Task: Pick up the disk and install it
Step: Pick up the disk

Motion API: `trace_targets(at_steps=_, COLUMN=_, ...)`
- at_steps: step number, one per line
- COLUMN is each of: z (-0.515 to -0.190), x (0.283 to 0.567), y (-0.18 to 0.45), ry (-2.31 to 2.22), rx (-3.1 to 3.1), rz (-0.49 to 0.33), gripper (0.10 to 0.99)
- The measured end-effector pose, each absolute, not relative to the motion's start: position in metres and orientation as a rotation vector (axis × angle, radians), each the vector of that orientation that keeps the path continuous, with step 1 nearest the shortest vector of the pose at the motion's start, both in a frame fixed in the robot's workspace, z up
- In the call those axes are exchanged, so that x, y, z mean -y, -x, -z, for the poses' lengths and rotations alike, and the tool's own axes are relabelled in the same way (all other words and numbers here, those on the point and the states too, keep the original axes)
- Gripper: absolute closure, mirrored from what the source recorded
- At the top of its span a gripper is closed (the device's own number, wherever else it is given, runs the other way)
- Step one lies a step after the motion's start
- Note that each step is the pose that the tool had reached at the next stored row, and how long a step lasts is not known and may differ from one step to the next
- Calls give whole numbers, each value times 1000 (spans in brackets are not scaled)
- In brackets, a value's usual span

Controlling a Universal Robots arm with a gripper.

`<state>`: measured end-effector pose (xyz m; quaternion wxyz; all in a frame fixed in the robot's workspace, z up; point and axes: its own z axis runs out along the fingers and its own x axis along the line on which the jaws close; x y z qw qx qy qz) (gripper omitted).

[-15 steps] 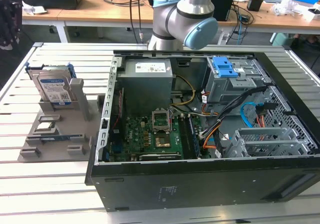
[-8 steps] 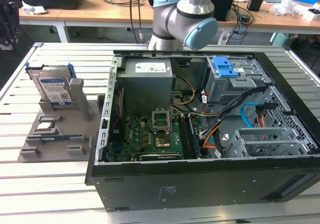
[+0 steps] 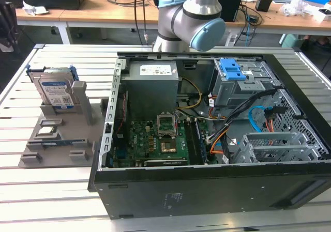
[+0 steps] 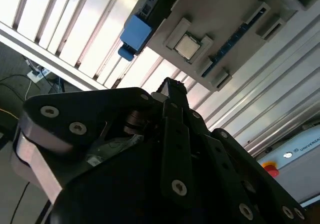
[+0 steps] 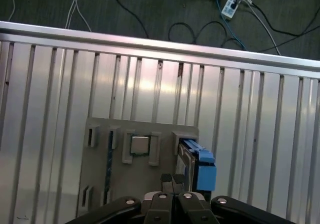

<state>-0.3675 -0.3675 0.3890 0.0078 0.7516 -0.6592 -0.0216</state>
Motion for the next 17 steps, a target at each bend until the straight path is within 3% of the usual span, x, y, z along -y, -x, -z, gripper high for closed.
trace_targets(at_steps=17, z=-389, x=368, y=368, ry=-2559, rx=1786, rz=64, gripper=980)
